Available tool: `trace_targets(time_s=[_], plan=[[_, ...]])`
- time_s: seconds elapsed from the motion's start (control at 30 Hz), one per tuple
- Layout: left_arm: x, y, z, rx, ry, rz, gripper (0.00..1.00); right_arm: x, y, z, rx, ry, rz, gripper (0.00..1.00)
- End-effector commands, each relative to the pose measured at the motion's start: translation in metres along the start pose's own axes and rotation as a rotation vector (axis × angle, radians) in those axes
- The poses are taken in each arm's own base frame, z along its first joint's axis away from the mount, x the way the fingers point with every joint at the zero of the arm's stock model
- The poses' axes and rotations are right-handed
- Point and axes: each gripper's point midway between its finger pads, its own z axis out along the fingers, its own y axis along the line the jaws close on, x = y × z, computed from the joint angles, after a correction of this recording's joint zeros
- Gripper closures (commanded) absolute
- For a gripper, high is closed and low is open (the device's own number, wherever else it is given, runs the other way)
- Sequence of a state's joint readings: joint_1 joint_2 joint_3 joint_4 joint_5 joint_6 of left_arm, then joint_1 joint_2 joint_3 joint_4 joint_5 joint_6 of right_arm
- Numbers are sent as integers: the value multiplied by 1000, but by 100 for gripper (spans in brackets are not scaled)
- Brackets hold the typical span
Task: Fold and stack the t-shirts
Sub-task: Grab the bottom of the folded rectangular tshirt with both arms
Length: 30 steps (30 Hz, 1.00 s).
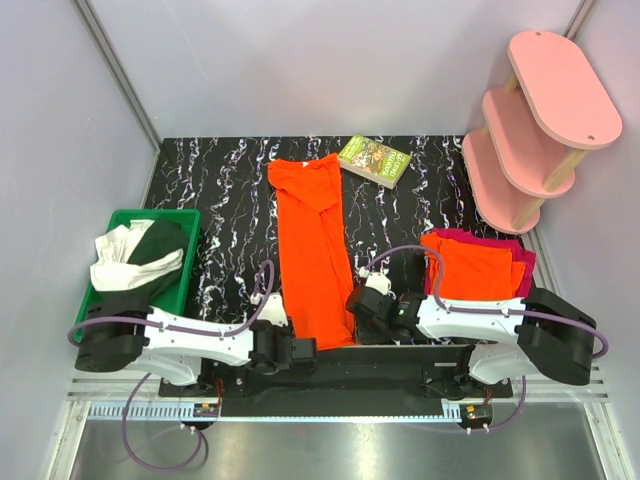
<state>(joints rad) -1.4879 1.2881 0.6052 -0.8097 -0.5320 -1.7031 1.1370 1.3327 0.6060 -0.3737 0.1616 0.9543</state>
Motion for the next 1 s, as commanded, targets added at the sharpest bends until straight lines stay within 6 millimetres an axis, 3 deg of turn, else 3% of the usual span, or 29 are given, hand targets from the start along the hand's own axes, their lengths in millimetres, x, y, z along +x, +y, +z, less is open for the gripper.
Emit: trace_targets(time_s=[0.0, 0.23, 0.63, 0.97], plan=[[-1, -3, 9, 2, -34, -30, 57, 10, -15, 1, 72, 41, -45, 66], [2, -10, 13, 1, -37, -10, 57, 11, -16, 2, 74, 47, -51, 65], [-14, -31, -3, 88, -73, -28, 57, 12, -18, 1, 74, 47, -58, 65], [-21, -35, -11, 117, -88, -37, 56, 11, -19, 2, 78, 43, -71, 65]])
